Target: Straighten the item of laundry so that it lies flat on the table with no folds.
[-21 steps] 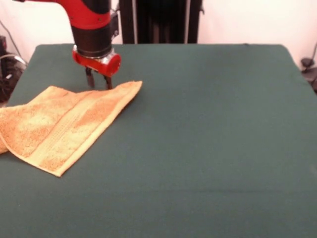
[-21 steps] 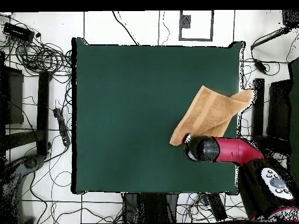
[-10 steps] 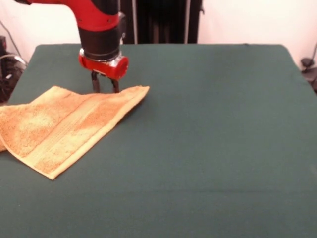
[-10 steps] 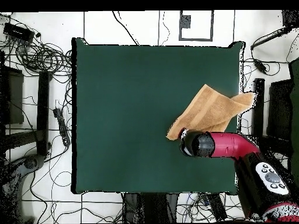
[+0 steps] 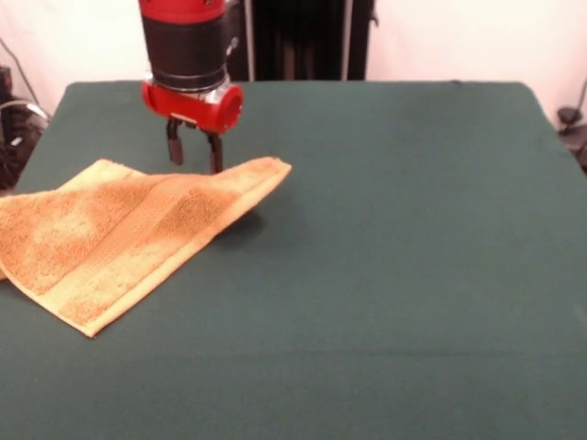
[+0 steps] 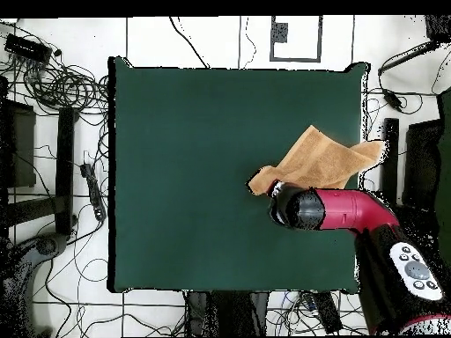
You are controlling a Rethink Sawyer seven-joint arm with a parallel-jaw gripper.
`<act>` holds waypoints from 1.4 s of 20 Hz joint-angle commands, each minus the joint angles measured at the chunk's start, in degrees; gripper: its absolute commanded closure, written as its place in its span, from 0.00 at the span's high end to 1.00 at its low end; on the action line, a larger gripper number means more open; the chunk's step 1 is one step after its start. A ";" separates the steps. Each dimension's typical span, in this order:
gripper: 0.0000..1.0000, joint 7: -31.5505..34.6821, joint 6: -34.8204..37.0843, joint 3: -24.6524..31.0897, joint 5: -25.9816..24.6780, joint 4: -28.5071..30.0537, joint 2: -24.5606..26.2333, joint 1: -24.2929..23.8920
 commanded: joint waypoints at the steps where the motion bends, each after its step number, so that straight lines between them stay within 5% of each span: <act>1: 1.00 -1.86 7.02 4.68 3.60 -0.44 0.25 6.49; 7: 1.00 -0.73 7.87 3.71 6.01 1.04 -1.69 7.54; 14: 1.00 2.96 3.12 0.29 4.37 -3.18 4.31 11.31; 20: 1.00 2.16 -2.02 2.18 5.74 -1.98 13.22 8.19; 28: 1.00 6.00 -0.78 -1.60 6.11 -2.42 16.31 12.04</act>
